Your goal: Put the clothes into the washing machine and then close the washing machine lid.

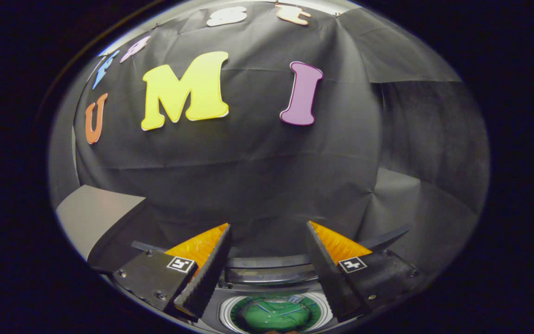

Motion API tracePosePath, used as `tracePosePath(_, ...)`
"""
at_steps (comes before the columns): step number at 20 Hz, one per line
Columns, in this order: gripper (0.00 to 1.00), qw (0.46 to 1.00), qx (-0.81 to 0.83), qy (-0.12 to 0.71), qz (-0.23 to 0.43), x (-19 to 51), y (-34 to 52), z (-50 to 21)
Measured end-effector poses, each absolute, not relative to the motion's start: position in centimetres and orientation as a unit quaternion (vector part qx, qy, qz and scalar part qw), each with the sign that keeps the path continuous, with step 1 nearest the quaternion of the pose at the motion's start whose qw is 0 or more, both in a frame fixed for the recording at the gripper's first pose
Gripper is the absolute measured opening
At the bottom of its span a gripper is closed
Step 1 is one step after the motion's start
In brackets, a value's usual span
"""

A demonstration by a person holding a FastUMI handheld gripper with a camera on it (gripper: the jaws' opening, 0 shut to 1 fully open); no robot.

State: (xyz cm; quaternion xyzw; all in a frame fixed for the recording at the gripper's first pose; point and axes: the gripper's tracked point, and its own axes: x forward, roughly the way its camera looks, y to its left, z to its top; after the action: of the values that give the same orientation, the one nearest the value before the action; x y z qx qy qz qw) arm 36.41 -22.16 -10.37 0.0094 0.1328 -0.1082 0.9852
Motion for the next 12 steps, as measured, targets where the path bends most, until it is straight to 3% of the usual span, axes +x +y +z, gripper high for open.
tracePosePath(12,0.98,0.978,0.011,0.166,-0.122,30.6,-21.5,-13.6)
